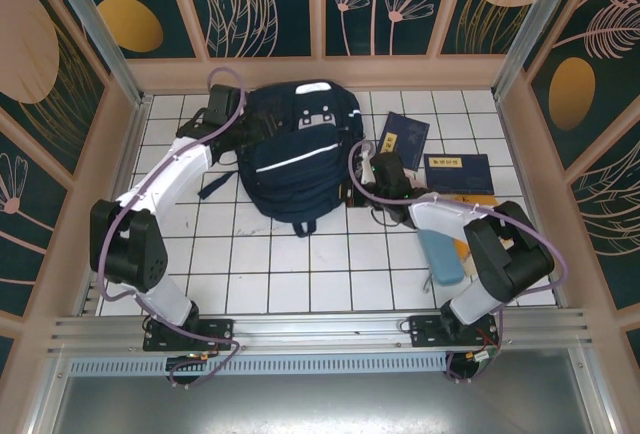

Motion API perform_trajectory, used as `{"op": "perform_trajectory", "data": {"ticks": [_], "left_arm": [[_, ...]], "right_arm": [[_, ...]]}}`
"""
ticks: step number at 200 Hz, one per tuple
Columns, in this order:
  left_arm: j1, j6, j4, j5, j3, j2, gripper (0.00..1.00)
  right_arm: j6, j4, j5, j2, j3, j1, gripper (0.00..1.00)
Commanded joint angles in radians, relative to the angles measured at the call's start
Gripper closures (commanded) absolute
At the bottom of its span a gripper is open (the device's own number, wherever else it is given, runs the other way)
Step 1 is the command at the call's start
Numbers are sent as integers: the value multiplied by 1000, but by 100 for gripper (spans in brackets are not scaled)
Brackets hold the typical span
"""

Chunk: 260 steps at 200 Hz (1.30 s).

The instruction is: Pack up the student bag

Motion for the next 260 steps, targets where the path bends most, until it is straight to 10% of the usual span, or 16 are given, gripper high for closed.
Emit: {"op": "perform_trajectory", "data": {"ticks": [1, 68, 168, 260], "left_arm": [[-9, 5, 83, 123, -68, 8, 31], [-98, 291, -13, 129, 96, 214, 47], [-240, 766, -149, -18, 150, 279, 36], [-272, 871, -275, -23, 254, 378, 31]], "right_arm": [[-69, -76, 54, 37, 100, -25, 100], [-168, -182, 84, 53, 122, 3, 100], [-70, -123, -16, 90, 145, -52, 100], [-57, -124, -11, 109, 163, -57, 100]]}}
